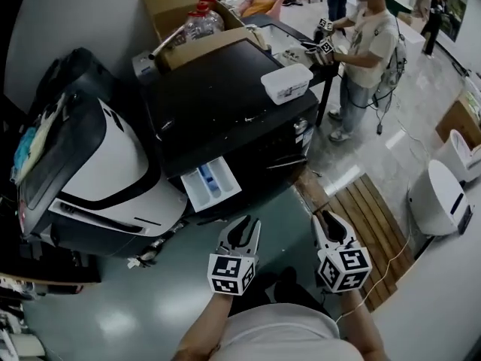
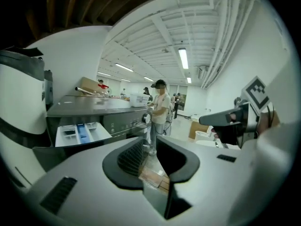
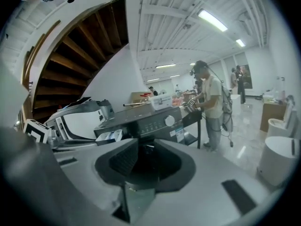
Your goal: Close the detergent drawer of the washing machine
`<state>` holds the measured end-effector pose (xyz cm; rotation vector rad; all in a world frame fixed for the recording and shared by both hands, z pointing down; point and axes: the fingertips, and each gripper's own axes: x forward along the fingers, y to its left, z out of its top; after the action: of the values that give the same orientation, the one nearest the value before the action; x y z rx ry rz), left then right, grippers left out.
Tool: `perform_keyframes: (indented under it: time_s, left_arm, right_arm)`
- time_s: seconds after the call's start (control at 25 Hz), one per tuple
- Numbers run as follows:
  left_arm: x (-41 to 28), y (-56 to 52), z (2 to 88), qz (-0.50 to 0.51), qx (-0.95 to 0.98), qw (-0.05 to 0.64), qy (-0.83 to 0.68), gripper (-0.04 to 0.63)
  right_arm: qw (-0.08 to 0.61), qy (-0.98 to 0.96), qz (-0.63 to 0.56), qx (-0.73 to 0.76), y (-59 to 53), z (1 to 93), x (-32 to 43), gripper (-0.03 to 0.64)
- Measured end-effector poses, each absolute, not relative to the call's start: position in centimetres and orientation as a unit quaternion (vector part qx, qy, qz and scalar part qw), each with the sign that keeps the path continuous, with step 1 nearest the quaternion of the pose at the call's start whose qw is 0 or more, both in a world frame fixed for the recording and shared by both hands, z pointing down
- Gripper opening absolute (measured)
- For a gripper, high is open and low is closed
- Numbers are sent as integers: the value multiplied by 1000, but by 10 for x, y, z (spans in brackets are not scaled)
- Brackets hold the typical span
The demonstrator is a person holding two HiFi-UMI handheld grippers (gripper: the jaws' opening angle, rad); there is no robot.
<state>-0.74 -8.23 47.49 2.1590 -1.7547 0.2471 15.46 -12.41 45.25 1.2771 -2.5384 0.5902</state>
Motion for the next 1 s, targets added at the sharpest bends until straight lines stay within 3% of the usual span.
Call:
perform_keyframes:
  time_s: [0.56,1.0]
  left_arm:
    - [-92,4,480,62,598,192,-776,75]
    - [-124,30,495,54,559,210,-800,75]
  right_arm:
    - [158,-939,157,262,-109,459,65,104]
    - [195,-946,119,230,-104,480,28,104]
